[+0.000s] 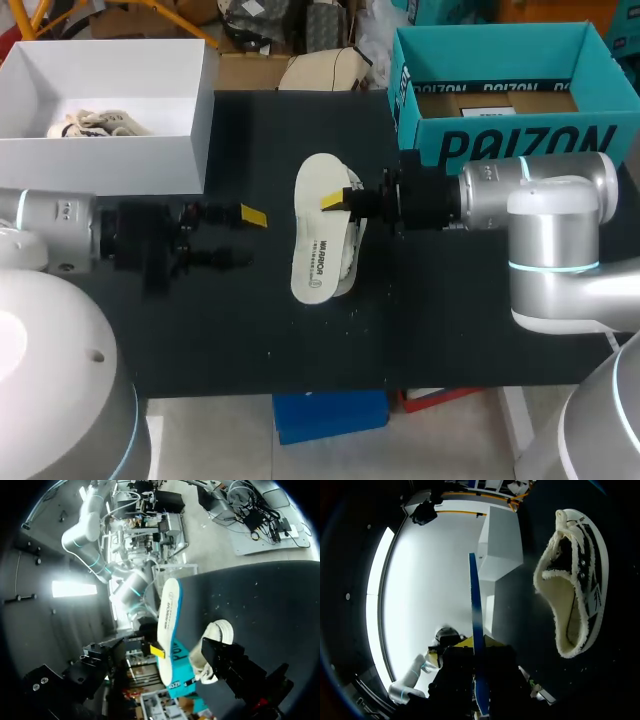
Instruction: Take the shoe out of the shoebox, open the shoe tongue, remove and reinsert the insole, then place the shoe into the shoebox
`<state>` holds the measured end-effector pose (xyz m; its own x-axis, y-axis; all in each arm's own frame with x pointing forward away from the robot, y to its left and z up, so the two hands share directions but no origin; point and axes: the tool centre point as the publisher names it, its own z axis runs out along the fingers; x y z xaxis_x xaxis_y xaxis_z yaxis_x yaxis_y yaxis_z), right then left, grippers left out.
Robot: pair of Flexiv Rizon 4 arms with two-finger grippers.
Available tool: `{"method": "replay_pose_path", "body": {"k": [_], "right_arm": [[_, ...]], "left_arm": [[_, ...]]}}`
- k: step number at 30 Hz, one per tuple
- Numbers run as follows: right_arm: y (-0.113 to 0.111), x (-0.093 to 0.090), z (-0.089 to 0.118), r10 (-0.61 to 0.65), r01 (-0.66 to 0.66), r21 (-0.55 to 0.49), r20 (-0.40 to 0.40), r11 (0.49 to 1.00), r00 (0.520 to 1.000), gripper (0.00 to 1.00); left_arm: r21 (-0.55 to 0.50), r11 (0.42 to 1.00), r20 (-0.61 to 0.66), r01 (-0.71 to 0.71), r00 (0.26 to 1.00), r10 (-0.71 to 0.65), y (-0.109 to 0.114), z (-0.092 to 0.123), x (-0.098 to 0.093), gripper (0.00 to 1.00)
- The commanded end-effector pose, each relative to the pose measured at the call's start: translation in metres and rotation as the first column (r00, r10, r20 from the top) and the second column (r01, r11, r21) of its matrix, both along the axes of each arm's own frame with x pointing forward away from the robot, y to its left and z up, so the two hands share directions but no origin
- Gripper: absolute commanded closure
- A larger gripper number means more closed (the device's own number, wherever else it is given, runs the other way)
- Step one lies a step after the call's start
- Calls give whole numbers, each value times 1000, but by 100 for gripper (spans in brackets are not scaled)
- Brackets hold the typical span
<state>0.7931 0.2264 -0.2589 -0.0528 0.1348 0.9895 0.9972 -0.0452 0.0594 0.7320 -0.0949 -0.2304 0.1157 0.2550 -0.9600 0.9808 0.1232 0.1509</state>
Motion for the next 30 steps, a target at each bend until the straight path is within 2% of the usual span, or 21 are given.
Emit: {"method": "replay_pose_path", "body": {"k": [1, 8, 13, 25, 30], "right_arm": [[1, -1, 0, -3, 3, -3, 0, 1000, 1000, 100], [1, -1, 0, -3, 3, -3, 0, 1000, 1000, 100], [1, -1, 0, -3, 3, -3, 0, 1000, 1000, 100], [1, -1, 0, -3, 3, -3, 0, 1000, 1000, 100], [1, -1, 0, -3, 3, -3, 0, 1000, 1000, 100]], "left_arm": [[51, 999, 3, -18, 1000, 17, -1, -1, -2, 0], [172, 984, -50, -38, 998, 47, 9, 4, 18, 0], [225, 974, -91, -39, 994, 61, 12, 17, 35, 0], [385, 923, -174, -25, 980, 99, 5, 32, 68, 0], [372, 927, -176, -52, 976, 125, 4, 33, 73, 0]]}}
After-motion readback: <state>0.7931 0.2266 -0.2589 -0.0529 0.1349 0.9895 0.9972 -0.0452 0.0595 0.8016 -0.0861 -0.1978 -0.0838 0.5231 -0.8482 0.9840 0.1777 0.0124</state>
